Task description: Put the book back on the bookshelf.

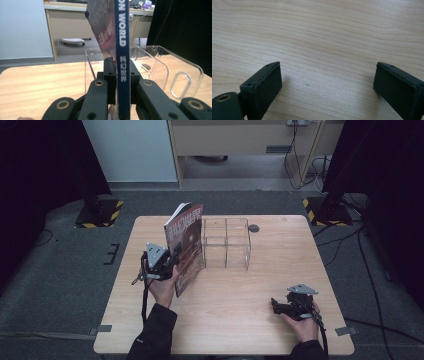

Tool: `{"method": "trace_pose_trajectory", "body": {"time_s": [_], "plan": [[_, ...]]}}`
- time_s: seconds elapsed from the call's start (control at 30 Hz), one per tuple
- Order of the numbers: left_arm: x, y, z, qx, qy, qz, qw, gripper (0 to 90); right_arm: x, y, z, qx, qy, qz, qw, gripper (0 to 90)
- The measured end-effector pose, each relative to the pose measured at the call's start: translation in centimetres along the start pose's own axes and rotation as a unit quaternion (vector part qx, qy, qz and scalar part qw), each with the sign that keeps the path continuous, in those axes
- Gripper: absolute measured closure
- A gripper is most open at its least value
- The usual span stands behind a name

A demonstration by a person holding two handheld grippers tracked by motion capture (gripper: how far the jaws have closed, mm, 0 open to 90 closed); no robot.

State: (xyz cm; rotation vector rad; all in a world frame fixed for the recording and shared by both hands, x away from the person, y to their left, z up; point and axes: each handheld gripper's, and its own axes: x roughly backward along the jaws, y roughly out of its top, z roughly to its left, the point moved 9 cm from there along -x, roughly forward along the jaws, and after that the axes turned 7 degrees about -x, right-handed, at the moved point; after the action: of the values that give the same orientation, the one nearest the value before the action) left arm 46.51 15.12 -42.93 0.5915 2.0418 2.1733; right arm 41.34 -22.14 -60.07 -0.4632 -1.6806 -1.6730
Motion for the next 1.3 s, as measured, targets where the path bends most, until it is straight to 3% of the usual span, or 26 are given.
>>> {"method": "trace_pose_trajectory", "body": {"time_s": [0.27,0.6,0.7,1.0,1.17,1.3], "plan": [[1.7,-1.2,-0.8,-0.010,-0.005,-0.004,0.9999,83.0,0.0,0.0,0.0,-0.002,0.000,0.001,1.0000,8.3],[3.3,-2.5,-1.0,-0.004,-0.010,0.003,0.9999,82.7,0.0,0.0,0.0,-0.002,0.000,0.000,1.0000,8.3],[3.6,-2.9,-0.9,0.009,-0.014,0.002,0.9999,82.7,0.0,0.0,0.1,-0.003,0.001,0.001,1.0000,8.3],[3.5,-1.9,-0.9,0.002,-0.014,-0.005,0.9999,80.6,0.0,-0.1,0.1,-0.002,0.001,0.002,1.0000,8.3],[3.6,-0.4,-0.9,0.006,-0.010,-0.019,0.9998,79.3,0.0,0.0,0.0,-0.003,0.000,0.001,1.0000,8.3],[3.5,-0.1,-0.8,0.011,-0.008,-0.011,0.9998,82.8,0.0,0.0,0.1,-0.003,0.000,0.001,1.0000,8.3]]}}
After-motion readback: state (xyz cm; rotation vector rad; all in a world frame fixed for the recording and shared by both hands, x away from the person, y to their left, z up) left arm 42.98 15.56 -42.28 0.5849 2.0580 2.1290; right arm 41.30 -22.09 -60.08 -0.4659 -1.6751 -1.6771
